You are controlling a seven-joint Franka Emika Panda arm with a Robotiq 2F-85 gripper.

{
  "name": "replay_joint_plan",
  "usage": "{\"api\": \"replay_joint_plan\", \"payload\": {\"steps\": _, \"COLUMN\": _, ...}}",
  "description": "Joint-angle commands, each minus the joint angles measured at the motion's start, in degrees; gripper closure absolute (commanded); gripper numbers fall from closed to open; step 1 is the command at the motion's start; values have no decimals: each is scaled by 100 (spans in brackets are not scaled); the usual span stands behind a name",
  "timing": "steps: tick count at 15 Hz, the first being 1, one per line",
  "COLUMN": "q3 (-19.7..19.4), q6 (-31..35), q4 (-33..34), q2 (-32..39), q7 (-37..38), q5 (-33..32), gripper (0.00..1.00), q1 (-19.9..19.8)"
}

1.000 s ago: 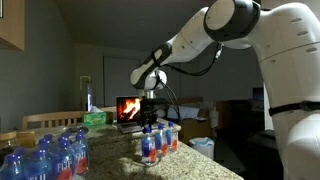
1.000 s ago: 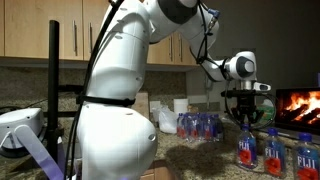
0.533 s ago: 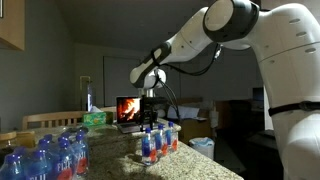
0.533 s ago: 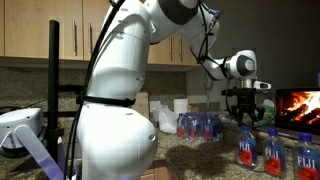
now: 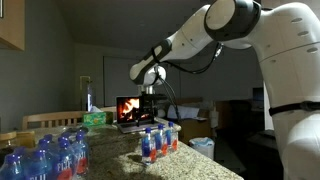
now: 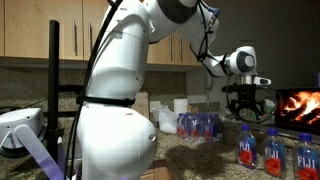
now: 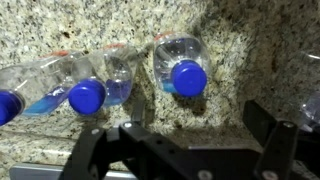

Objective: Move three bottles to the right

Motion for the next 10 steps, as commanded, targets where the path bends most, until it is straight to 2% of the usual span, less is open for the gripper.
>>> {"api": "replay_joint_plan", "payload": {"steps": 1, "q3": 46, "q6": -239, "q4": -352, "q2": -809, "q7": -254, "q5": 190, "gripper": 0, "q1": -87}}
{"api": "replay_joint_plan", "payload": {"steps": 6, "q3": 121, "q6": -480, "q4": -1130, "q2": -2235, "q7": 176, "q5": -56, "gripper": 0, "q1": 21}}
{"api": "replay_joint_plan", "payload": {"steps": 10, "q3": 545, "q6": -837, "q4": -2086, "q2": -3325, "q7": 1759, "q5": -30, "gripper": 0, "q1": -16}}
